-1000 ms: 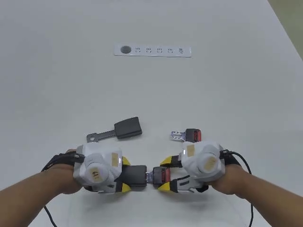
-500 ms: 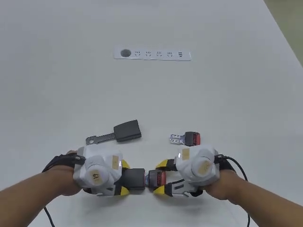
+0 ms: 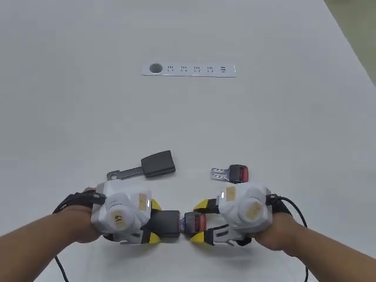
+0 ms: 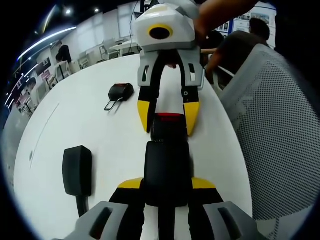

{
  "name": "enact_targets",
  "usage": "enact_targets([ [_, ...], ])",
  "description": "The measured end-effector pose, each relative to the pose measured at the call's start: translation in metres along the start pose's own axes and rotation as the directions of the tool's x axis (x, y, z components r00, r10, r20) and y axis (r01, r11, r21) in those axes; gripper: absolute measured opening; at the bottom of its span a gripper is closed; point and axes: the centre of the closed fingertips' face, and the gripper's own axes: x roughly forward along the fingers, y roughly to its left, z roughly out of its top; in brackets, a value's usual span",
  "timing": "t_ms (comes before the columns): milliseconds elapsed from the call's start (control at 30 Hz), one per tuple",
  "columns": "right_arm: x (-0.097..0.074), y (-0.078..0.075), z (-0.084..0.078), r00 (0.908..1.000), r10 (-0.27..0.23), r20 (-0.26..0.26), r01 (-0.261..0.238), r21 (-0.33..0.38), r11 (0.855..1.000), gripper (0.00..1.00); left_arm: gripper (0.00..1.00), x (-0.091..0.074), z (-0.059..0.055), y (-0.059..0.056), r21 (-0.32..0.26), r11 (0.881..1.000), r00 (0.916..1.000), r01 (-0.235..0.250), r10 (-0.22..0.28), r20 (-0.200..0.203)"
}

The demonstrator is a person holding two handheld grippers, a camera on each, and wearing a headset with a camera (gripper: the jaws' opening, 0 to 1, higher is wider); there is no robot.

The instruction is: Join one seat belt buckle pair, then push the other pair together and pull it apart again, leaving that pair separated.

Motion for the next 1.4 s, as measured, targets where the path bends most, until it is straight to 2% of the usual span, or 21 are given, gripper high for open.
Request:
enact_targets([
  [167,-0.0014,0.0021,0.0000,0.9992,-0.019,0.035,0.018,0.020,1.000,0.34,0.34,-0.0011,-0.0006,0.0008,-0.002,1.000,0.9998,-0.001,0.001,0.018],
  [267,-0.0018,0.0031,0.0003,0.9980,-0.030,0.056,0.030,0.009,1.000,0.34,0.34,-0.0017,-0.0012,0.0011,-0.004,1.000,0.9995,0.002,-0.002,0.032],
  [333,-0.0026,0.0034,-0.0002,0.9962,-0.037,0.079,0.035,0.024,0.999,0.34,0.34,-0.0019,-0.0015,0.0009,-0.002,1.000,0.9987,0.002,-0.002,0.051],
  [667,-0.0033,0.0039,0.0009,0.9900,-0.063,0.126,0.061,0.017,0.998,0.34,0.34,-0.0040,0.0004,0.0007,-0.003,1.000,0.9926,-0.002,0.002,0.122],
  [1133,-0.0050,0.0041,0.0010,0.9840,-0.081,0.158,0.080,0.013,0.997,0.33,0.33,-0.0034,0.0011,0.0010,0.011,1.000,0.9881,0.007,-0.009,0.154],
  [1300,-0.0052,0.0043,0.0011,0.9831,-0.087,0.161,0.087,0.009,0.996,0.33,0.33,-0.0031,0.0008,0.0010,0.013,1.000,0.9876,0.012,-0.014,0.156],
  [1333,-0.0051,0.0050,0.0008,0.9827,-0.082,0.166,0.077,0.034,0.996,0.33,0.33,-0.0030,0.0007,0.0009,0.013,1.000,0.9876,0.014,-0.016,0.156],
  [1400,-0.0051,0.0048,0.0009,0.9827,-0.086,0.164,0.084,0.015,0.996,0.33,0.33,-0.0031,0.0004,0.0011,0.016,1.000,0.9876,0.016,-0.018,0.156],
])
